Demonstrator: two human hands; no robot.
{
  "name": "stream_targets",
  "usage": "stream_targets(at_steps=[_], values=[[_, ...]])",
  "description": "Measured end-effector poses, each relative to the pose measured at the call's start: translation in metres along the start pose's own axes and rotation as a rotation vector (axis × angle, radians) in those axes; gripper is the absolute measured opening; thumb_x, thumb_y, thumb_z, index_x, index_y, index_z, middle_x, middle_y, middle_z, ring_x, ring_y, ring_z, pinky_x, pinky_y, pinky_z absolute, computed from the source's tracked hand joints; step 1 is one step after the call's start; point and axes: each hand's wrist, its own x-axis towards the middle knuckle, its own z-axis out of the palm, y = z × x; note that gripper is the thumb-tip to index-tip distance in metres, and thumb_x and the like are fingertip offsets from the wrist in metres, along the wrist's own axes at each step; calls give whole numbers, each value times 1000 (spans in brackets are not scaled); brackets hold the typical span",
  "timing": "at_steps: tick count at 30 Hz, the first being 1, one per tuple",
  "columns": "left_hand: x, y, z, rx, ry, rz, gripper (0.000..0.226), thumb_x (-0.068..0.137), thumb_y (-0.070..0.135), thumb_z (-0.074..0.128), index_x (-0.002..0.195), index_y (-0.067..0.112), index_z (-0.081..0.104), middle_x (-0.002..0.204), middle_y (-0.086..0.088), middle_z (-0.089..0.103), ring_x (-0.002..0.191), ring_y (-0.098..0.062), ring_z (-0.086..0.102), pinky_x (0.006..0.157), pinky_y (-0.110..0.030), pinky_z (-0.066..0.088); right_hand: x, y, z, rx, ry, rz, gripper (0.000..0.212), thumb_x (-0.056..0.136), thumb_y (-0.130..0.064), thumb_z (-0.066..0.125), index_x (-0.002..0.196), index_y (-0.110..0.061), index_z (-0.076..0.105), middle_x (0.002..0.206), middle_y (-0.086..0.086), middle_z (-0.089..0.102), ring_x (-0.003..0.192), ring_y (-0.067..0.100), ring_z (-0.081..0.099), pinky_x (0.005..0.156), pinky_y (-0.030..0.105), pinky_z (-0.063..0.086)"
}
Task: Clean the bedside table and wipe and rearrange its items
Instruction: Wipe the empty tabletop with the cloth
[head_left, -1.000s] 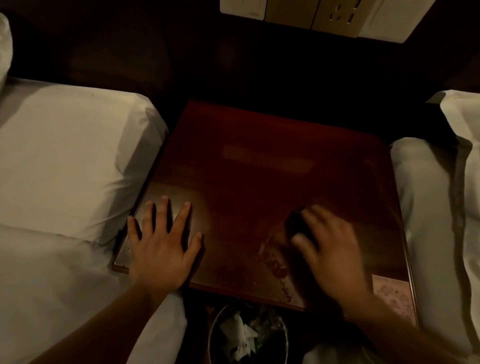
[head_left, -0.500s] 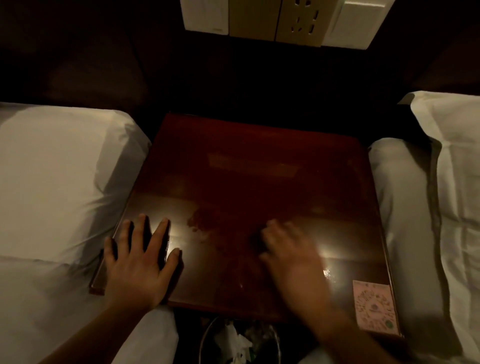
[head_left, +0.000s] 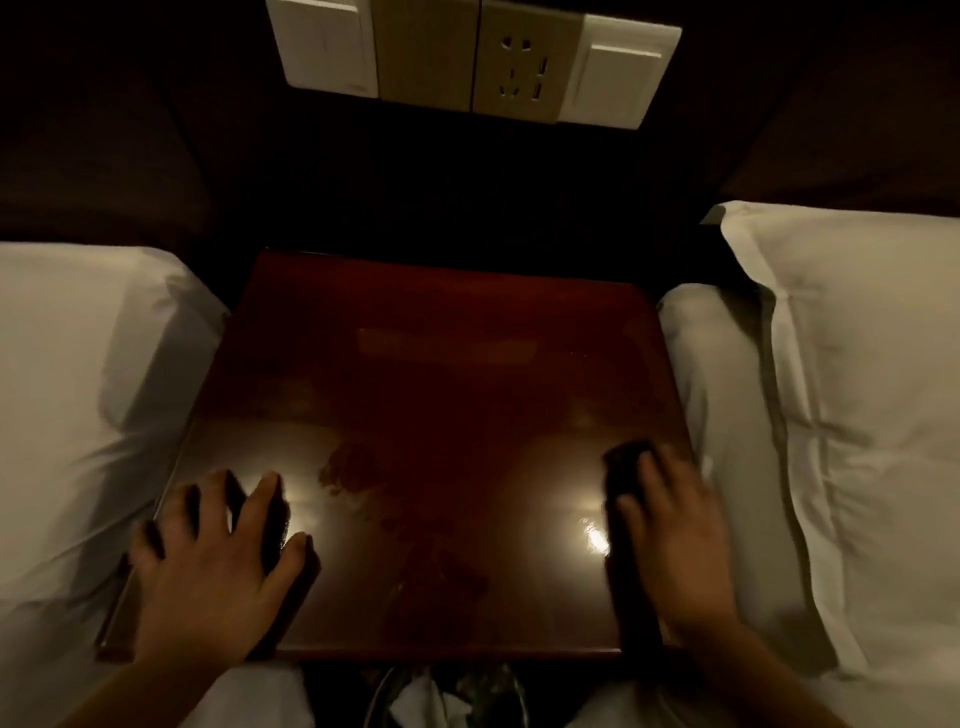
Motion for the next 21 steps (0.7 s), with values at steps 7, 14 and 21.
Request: stream_targets(at_steps=[7,14,21], values=[[56,-12,-29,-199,108,58,61,80,61,39,126,25,59,126,-11,47,116,-39,44,87,-57,45,22,-83,25,34,-17,-382,53,97,-46,34,138,-17,53,147,9,48,129,29,47,109,36,25],[62,-10,-19,-172,57,78,71,80,57,38,135,19,59,147,-15,49,136,-39,41,100,-60,39,192,-52,33,-25,90,112,48,99,-27,49,139,0,46,143,31,43,124,51,42,105,54,34],[64,-16,-18,-129,26,122,63,85,55,42,136,21,57,146,-14,50,137,-37,43,104,-60,41,164,-234,57,41,118,-318,43,97,-25,48,131,0,54,137,26,51,121,44,51,99,50,42]])
